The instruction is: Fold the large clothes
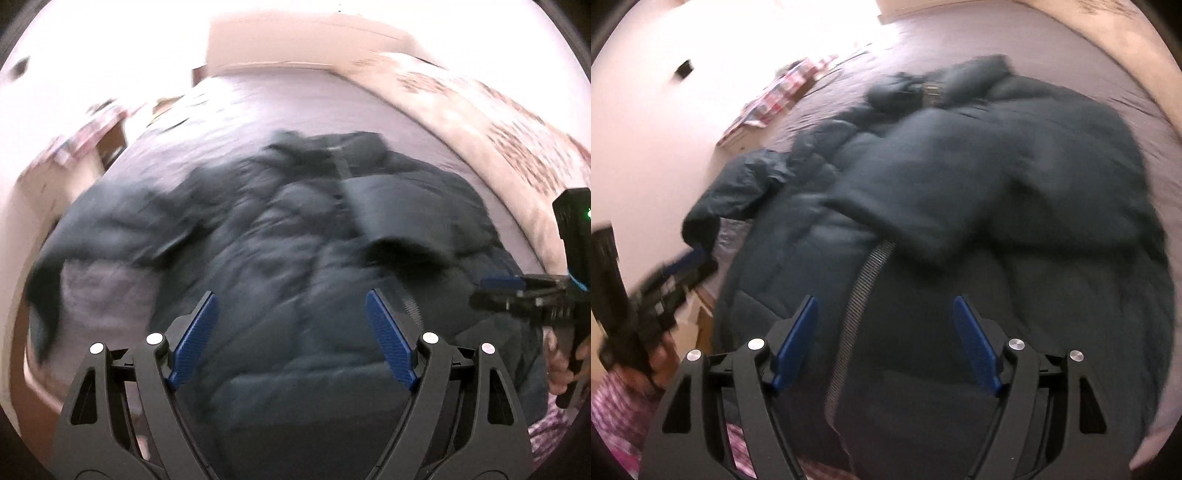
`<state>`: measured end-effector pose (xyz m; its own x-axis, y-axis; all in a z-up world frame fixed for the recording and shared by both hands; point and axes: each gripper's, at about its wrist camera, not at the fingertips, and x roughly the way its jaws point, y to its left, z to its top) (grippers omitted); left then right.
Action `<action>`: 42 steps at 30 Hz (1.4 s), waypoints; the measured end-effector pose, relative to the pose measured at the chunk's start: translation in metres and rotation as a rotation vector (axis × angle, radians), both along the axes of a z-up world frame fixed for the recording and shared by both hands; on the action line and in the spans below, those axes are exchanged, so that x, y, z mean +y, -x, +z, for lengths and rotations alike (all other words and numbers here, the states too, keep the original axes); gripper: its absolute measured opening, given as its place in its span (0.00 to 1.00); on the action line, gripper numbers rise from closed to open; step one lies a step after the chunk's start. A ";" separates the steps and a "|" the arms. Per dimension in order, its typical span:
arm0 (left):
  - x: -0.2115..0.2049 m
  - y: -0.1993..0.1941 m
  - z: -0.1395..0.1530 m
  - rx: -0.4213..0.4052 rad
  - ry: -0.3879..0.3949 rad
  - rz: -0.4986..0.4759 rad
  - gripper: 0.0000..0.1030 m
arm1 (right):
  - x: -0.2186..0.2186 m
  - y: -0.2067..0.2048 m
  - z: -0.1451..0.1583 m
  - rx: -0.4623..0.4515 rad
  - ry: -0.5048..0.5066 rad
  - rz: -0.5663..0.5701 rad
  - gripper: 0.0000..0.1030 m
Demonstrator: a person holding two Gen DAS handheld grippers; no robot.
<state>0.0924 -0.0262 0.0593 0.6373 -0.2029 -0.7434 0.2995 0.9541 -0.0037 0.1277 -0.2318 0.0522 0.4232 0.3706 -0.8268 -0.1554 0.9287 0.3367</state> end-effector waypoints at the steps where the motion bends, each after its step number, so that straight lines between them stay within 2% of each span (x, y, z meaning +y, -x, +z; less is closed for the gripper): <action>1: -0.020 -0.004 0.002 -0.008 -0.022 -0.056 0.79 | -0.009 0.007 -0.001 0.000 0.002 -0.018 0.71; 4: -0.076 -0.012 0.006 -0.032 -0.083 -0.180 0.79 | -0.039 0.031 -0.005 -0.004 -0.003 -0.088 0.71; 7: -0.128 -0.021 0.004 -0.027 -0.097 -0.260 0.79 | -0.069 0.050 -0.008 -0.004 -0.042 -0.158 0.71; 10: -0.163 -0.035 -0.012 0.014 -0.130 -0.271 0.79 | -0.088 0.060 -0.009 -0.008 -0.071 -0.204 0.71; 12: -0.181 -0.041 -0.027 0.018 -0.201 -0.267 0.79 | -0.098 0.065 -0.010 -0.007 -0.088 -0.224 0.71; 13: -0.188 -0.044 -0.036 0.019 -0.261 -0.261 0.78 | -0.102 0.067 -0.010 -0.009 -0.091 -0.233 0.71; 14: -0.194 -0.046 -0.044 0.017 -0.316 -0.253 0.74 | -0.102 0.067 -0.011 -0.012 -0.091 -0.238 0.71; 16: -0.190 -0.046 -0.050 0.014 -0.361 -0.241 0.34 | -0.109 0.069 -0.010 -0.020 -0.098 -0.249 0.71; 18: -0.176 -0.052 -0.045 0.042 -0.324 -0.199 0.12 | -0.112 0.069 -0.009 -0.024 -0.104 -0.255 0.71; 20: -0.151 -0.058 -0.029 0.048 -0.243 -0.128 0.08 | -0.112 0.069 -0.010 -0.026 -0.108 -0.256 0.71; 22: -0.127 -0.063 -0.015 0.033 -0.199 -0.066 0.06 | -0.109 0.069 -0.010 -0.029 -0.108 -0.249 0.71; 27: -0.056 -0.081 0.013 0.025 -0.109 0.112 0.05 | -0.096 0.061 -0.012 -0.022 -0.094 -0.213 0.71; 30: -0.019 -0.092 0.008 0.058 -0.103 0.237 0.10 | -0.085 0.057 -0.011 -0.022 -0.083 -0.192 0.71; 32: 0.003 -0.093 0.003 0.079 -0.102 0.314 0.19 | -0.079 0.054 -0.010 -0.024 -0.073 -0.177 0.71; 34: 0.017 -0.090 -0.002 0.088 -0.085 0.346 0.28 | -0.073 0.051 -0.010 -0.027 -0.050 -0.163 0.71; 38: 0.041 -0.074 -0.012 0.096 -0.073 0.372 0.36 | -0.062 0.049 -0.010 -0.028 -0.025 -0.134 0.71; 42: 0.073 -0.053 -0.023 0.119 -0.030 0.397 0.51 | -0.050 0.048 -0.010 -0.029 -0.005 -0.101 0.71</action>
<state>0.1457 0.0469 0.0361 0.5707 0.0637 -0.8187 -0.0923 0.9956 0.0131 0.0801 -0.2815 0.0422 0.4822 0.3295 -0.8117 -0.0711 0.9382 0.3386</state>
